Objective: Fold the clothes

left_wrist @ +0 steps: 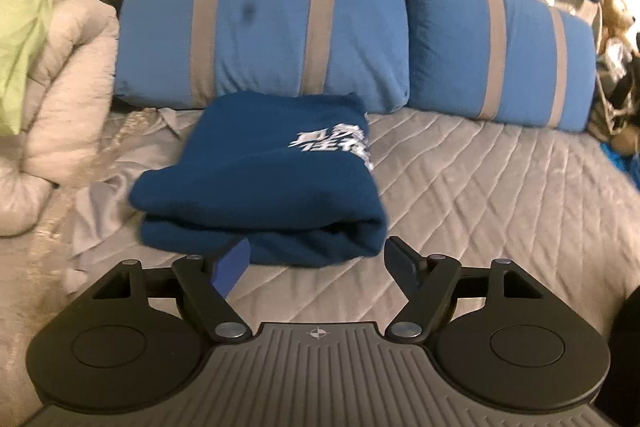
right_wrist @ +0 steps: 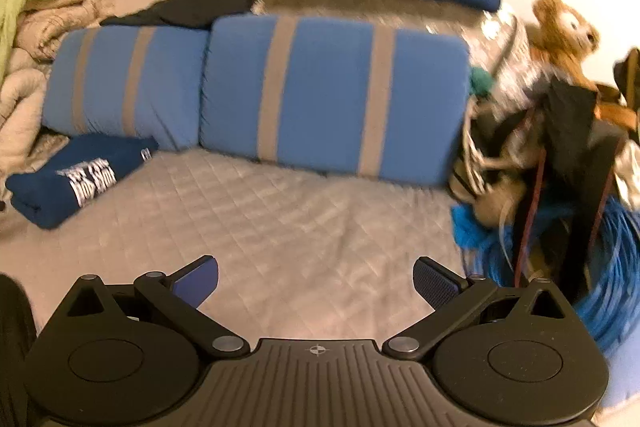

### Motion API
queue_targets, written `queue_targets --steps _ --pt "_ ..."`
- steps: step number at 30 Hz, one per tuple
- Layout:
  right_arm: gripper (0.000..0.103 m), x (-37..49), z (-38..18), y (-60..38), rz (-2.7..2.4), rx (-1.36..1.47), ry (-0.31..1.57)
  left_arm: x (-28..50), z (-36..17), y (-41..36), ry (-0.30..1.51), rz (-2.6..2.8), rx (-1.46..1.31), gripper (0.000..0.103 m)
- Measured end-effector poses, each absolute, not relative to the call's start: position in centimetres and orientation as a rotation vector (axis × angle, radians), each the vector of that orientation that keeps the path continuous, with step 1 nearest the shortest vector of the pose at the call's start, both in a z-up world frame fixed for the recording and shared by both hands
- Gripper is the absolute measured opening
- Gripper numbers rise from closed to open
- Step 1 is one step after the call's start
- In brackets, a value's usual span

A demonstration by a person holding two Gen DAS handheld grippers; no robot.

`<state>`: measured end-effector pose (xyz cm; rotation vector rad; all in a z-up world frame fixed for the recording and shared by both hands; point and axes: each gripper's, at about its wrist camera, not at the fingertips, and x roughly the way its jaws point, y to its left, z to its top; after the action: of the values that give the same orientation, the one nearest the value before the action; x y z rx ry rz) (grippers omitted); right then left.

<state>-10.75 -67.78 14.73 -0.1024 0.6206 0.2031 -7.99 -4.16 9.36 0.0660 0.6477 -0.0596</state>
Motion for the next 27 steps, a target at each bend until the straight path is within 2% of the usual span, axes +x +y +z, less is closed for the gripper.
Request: queue_targets --steps 7,19,21,23,26,27 --pt "0.103 -11.5 9.5 -71.2 0.181 -0.055 0.691 -8.0 5.4 -2.2 0.728 -0.009 0.083 0.076" --pt "0.103 -7.3 -2.9 -68.9 0.061 -0.135 0.771 -7.7 0.6 -0.6 0.753 0.04 0.052 0.078" --pt "0.103 -6.9 -4.3 -68.9 0.033 -0.116 0.776 -7.8 0.1 -0.5 0.744 0.045 0.057 0.086" --pt "0.103 -7.0 -5.2 -69.3 0.009 -0.048 0.759 -8.0 -0.4 -0.5 0.722 0.05 0.067 0.089" --pt "0.103 -7.2 -5.9 -69.4 -0.022 -0.002 0.728 -8.2 -1.1 -0.1 0.691 0.067 0.045 0.103" --pt "0.103 -7.3 -6.1 -69.2 -0.03 -0.005 0.717 -8.1 -1.2 -0.1 0.685 0.069 0.039 0.103"
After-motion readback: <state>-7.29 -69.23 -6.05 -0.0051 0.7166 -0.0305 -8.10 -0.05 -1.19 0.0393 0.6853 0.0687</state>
